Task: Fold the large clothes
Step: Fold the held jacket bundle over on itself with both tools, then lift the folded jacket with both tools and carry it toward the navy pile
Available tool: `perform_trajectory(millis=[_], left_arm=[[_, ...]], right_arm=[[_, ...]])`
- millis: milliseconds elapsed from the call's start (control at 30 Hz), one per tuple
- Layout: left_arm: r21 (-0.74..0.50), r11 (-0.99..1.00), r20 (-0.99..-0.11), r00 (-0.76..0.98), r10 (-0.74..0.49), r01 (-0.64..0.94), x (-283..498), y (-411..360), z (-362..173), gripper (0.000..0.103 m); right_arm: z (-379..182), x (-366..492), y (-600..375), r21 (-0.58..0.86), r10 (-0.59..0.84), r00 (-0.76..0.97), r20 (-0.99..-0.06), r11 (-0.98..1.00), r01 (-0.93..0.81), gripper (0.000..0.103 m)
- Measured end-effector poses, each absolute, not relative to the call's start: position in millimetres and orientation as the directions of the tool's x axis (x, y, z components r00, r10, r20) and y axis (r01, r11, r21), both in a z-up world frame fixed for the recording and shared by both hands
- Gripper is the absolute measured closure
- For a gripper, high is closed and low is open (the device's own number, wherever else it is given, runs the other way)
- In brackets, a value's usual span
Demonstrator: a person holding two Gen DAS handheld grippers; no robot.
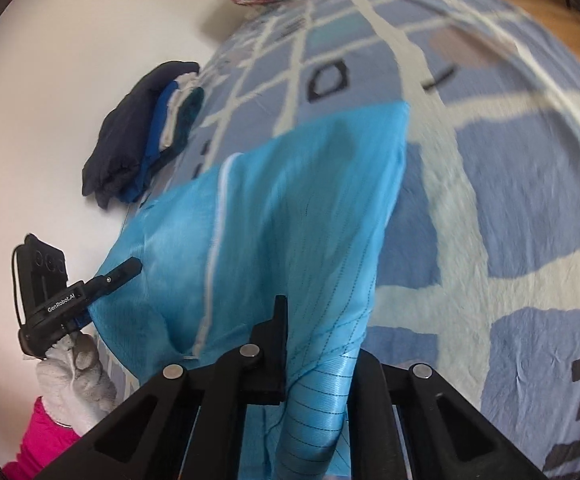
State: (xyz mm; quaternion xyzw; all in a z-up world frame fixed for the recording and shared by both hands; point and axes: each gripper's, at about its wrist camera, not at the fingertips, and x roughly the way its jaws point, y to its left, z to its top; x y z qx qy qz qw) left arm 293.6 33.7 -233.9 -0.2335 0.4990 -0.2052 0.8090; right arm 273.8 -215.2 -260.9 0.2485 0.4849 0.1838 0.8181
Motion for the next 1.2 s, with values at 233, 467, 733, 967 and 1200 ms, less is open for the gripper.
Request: perform_trajectory(millis=[233,467,733,967,1200], left_arm=[[-0.582,0.804,-0.694,0.44,-0.57,0.125,288.5,44.3,-207.7,0.103],[-0.593,0.791,-0.664,0.464,-0.587,0.151,289.1,65.2,-176.6,0.103],[-0.575,0.796,-0.628,0.523,-0.576,0.188,311.7,95.9,-124.6,0.103],[-0.543,0.82,-0.585,0.619,-0.525,0.182,366.1,152.5,-67.0,0.103],[-0.445,0.88,-0.521,0.751,-0.405,0.165,444.0,232.4,10.6,0.103]], right_arm=[[-229.7,263.1,-197.2,0.537,0.515,0.489,-0.704,0.837,-0.108,0.098],[-196.7,257.4,-183.6,0.522,0.522,0.517,-0.679,0.838,-0.16,0.099],[-143.9,279.3,-155.8,0.487,0.522,0.557,-0.645,0.843,-0.226,0.099],[-72.1,338.9,-106.4,0.434,0.53,0.612,-0.587,0.844,-0.315,0.099],[-3.7,424.3,-31.5,0.379,0.563,0.662,-0.495,0.825,-0.419,0.099]])
